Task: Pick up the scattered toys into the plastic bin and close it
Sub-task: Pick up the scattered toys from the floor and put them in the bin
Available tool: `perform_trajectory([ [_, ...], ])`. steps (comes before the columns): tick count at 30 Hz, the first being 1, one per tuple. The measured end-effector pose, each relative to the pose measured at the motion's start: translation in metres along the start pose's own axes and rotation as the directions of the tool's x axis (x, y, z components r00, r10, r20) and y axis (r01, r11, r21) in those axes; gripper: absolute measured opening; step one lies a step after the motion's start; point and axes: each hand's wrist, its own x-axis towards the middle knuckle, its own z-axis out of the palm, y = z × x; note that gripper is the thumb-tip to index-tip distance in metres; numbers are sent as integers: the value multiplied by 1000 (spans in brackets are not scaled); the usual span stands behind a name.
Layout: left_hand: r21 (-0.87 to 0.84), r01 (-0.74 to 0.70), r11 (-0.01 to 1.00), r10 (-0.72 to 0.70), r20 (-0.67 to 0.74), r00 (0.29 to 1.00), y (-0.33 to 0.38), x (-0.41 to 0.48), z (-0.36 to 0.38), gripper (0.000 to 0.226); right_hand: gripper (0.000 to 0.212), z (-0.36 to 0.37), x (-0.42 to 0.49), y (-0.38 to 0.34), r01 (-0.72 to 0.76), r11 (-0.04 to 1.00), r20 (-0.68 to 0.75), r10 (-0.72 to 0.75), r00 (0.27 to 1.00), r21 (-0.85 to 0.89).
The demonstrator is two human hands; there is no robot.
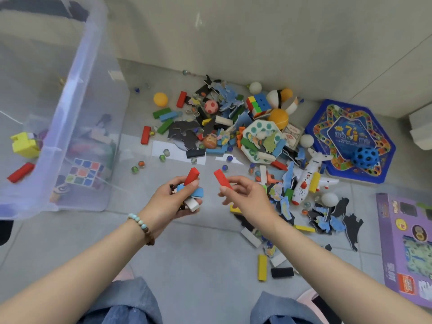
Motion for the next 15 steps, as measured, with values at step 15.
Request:
perform_trajectory([
  [15, 554, -76, 829, 276, -287, 917, 162, -82, -189, 57, 30, 164, 5, -213, 73, 996, 374, -86, 924, 48],
])
